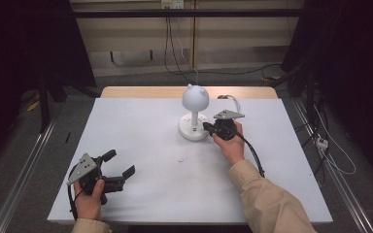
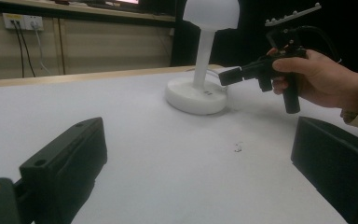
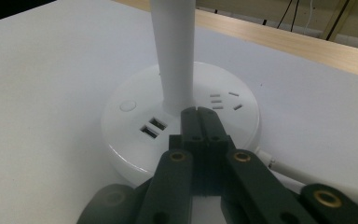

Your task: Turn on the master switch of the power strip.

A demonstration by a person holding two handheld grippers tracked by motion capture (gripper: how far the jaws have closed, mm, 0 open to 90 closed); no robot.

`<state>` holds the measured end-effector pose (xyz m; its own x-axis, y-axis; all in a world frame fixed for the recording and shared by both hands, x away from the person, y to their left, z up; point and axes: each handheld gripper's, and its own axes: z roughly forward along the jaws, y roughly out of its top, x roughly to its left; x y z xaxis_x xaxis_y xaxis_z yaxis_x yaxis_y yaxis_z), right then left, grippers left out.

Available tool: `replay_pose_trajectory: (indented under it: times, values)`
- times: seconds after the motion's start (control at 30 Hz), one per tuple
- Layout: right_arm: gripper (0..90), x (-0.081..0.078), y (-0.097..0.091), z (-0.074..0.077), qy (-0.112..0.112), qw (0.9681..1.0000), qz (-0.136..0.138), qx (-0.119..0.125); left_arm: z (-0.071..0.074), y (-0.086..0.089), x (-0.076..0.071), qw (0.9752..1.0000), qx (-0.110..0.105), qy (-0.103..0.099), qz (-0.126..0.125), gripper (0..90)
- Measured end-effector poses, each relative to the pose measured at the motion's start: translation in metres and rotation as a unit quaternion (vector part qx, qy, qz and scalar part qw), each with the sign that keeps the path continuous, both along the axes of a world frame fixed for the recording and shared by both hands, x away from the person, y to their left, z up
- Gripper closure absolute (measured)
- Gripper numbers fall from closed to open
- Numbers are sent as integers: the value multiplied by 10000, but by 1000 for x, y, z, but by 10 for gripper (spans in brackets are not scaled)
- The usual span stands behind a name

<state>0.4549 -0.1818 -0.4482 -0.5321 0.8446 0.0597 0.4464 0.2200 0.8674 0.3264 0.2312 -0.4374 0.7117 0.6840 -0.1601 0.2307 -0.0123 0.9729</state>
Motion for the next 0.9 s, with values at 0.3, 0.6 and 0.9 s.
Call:
replay_pose_trajectory:
  times: [0.3,0.6,0.9]
  values:
    - [900,3,0,-3,-29,10000,-21,-26,0,-1,0,10000,-12,7,-4,31]
    - [900,4,1,-2,-55,9999,-29,-110,0,-1,0,10000,-20,8,-7,31]
    - [900,6,2,-6,-32,9999,-11,-135,0,-2,0,10000,-12,6,-26,31]
